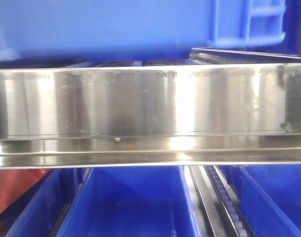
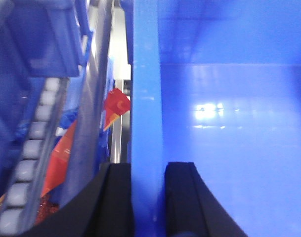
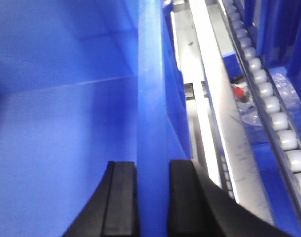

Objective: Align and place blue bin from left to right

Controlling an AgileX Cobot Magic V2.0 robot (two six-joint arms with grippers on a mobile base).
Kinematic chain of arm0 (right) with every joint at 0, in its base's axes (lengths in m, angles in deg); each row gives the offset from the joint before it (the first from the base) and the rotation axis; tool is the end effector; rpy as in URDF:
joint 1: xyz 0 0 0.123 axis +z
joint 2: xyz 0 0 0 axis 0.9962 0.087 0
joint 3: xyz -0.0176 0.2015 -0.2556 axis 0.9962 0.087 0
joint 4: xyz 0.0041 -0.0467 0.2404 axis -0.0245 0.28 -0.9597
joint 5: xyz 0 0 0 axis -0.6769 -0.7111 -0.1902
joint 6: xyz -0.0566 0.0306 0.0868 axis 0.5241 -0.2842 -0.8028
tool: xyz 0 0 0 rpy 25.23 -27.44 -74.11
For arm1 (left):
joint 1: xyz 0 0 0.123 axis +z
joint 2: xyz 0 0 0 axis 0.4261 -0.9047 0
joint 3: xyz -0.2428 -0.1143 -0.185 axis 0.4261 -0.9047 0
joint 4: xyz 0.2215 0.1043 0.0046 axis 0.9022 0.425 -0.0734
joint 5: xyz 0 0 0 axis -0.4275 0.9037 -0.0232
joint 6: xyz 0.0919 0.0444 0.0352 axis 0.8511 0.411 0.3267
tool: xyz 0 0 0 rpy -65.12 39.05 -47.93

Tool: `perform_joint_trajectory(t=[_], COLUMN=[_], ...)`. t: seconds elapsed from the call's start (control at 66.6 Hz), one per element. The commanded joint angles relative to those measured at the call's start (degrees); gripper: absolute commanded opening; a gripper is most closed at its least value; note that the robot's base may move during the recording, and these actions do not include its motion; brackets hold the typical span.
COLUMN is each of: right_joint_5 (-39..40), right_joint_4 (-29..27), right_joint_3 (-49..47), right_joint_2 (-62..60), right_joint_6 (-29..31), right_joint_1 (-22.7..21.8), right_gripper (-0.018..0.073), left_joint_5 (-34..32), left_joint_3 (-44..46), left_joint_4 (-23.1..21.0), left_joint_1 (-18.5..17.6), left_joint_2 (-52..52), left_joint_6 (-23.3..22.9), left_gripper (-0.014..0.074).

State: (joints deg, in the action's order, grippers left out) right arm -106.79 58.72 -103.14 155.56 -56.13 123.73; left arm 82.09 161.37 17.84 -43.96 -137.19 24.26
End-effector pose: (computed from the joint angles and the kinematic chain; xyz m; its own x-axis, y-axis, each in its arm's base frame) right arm 0.3134 0.2181 0.4853 -0.6286 0.0608 -0.7754 -0.1946 0.9529 0.2325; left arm 0.3639 -0.0957 0.4814 -0.5940 -0.0428 -0.8033 -0.0124 0.9990 -0.0440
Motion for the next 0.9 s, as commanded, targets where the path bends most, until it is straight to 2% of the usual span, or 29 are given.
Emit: perform_joint_trajectory(t=[0.0,0.735,0.81,0.885], right_joint_5=[5.84,4.18,3.45,3.31], right_joint_4=[-1.29,-1.06,-1.06,-1.06], right_joint_3=[-1.18,-1.18,-1.18,-1.18], right_joint_2=[0.39,5.13,5.49,5.61], right_joint_6=[0.40,0.40,0.40,0.40], right_joint_1=[0.39,-1.04,-1.04,-1.04], right_gripper=[-0.0078,-0.0078,-0.0078,-0.0072], left_joint_5=[-6.12,-5.74,-5.47,-5.11], left_joint_3=[1.20,1.09,1.09,1.09], left_joint_4=[-2.54,-2.35,-2.35,-2.35], left_joint_1=[-0.38,-0.38,-0.38,-0.38], left_joint_2=[-0.02,-3.40,-3.40,-3.40], left_joint_6=[0.12,0.12,0.12,0.12], left_gripper=[-0.0111,-0.0109,-0.0063,0.0039])
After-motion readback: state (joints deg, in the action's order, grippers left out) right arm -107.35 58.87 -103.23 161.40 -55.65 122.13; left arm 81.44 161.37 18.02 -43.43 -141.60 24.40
